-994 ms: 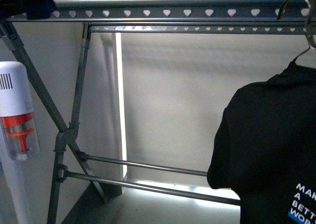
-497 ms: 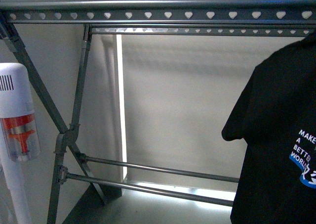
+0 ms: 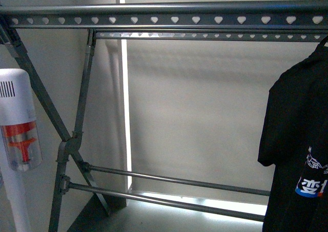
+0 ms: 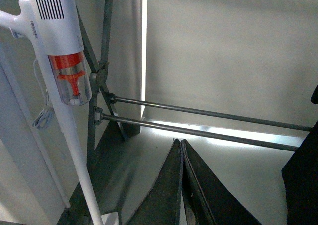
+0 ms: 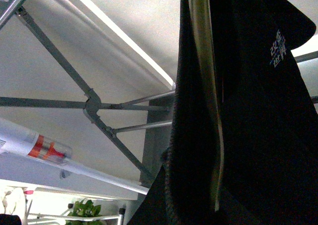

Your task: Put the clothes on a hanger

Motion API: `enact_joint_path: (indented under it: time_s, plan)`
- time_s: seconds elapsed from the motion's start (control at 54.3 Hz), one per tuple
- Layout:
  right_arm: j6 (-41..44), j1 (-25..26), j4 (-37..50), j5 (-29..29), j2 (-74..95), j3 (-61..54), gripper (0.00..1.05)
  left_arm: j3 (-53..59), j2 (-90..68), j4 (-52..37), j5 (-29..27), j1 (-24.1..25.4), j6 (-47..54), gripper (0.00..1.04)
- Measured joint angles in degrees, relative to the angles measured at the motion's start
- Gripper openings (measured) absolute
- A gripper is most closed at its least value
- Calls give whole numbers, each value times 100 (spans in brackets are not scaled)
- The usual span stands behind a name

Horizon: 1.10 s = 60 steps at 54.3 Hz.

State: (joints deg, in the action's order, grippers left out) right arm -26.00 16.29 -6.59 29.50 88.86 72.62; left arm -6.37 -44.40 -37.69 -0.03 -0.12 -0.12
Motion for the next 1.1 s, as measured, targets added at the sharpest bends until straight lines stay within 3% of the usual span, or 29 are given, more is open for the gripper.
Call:
enact_joint_path:
  time_s: [0.239, 0.387, 0.589, 0.663, 0.718, 0.847, 0.902, 0.939, 0.994, 1.105]
  plan:
    - [127, -94, 529, -420, 125, -463, 6, 330, 957, 623, 0, 0, 0, 4]
    - [828, -236, 1690, -1266, -380, -1624, 39, 533, 1309, 682, -2, 0, 4, 4]
    - [1034, -131, 3484, -2085, -1965, -3421, 71, 533, 1871, 1196, 0, 0, 4, 4]
    - [1029, 22, 3672, -2081, -3189, -4339, 87, 533, 2149, 1469, 0, 0, 4, 4]
    - [1058, 81, 3296, -2037, -4459, -5108, 99, 533, 2337, 1648, 0, 0, 4, 4]
    - [1379, -229, 2203, -2229, -6520, -5831, 97, 533, 2647, 1950, 0, 0, 4, 4]
    - [1655, -640, 2149, -2651, -7357, -6065, 97, 533, 2769, 2074, 0, 0, 4, 4]
    - [1954, -1102, 1620, -2911, -7729, -5960, 91, 533, 2863, 2166, -7, 0, 4, 4]
    - [2293, -1530, 647, -2868, -8039, -6043, 77, 533, 2999, 2286, 0, 0, 4, 4]
    - [2496, -1600, 566, -2944, -8439, -6846, 52, 533, 3213, 2520, -2, 0, 4, 4]
